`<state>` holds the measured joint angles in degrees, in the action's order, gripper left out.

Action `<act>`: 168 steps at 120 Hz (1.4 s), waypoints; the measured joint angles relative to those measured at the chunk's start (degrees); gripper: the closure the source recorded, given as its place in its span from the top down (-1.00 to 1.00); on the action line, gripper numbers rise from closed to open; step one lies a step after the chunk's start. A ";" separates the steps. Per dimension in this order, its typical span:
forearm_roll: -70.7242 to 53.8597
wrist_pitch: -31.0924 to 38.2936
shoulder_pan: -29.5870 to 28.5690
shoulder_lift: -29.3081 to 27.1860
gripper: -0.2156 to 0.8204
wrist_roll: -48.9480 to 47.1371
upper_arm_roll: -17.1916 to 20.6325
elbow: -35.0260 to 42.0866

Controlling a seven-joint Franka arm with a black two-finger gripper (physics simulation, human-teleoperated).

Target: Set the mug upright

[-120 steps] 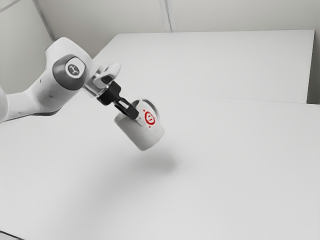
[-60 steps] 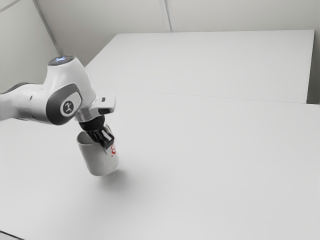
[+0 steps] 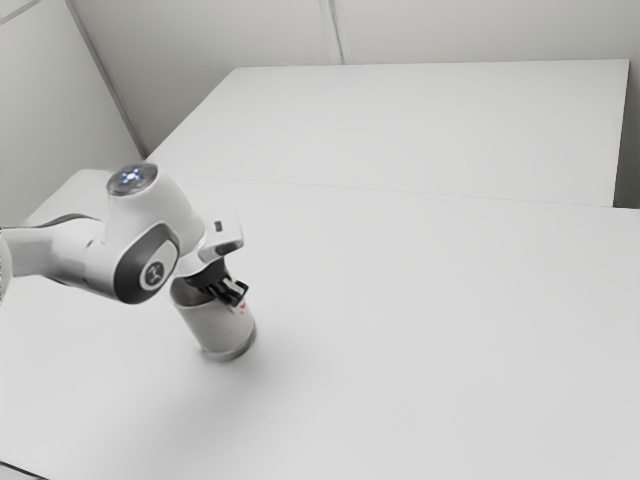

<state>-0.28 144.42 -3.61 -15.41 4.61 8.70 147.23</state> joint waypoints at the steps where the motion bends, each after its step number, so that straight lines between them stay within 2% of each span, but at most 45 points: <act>1: 0.00 0.16 0.00 0.17 -0.89 -0.14 0.00 0.00; 31: 0.24 3.02 0.04 3.19 -0.86 -3.55 0.00 -0.01; 57: 0.78 1.68 0.81 1.23 -0.03 -5.50 0.00 -1.17; 69: 1.04 -2.69 0.58 0.34 0.20 -6.37 -0.04 -4.36; 83: 1.51 -11.27 0.10 0.21 0.36 -7.52 -0.15 -10.55; 98: 2.66 -20.83 -0.24 1.47 0.46 -8.56 -0.17 -18.30; 123: 3.06 -34.46 0.19 7.43 0.54 -9.90 -0.02 -32.88; 149: 2.53 -43.75 0.88 12.86 0.57 -10.98 0.16 -46.00; 168: 2.31 -48.95 1.43 14.70 0.58 -11.55 0.17 -52.64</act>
<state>2.03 95.48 -2.18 -0.71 -6.94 8.88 94.59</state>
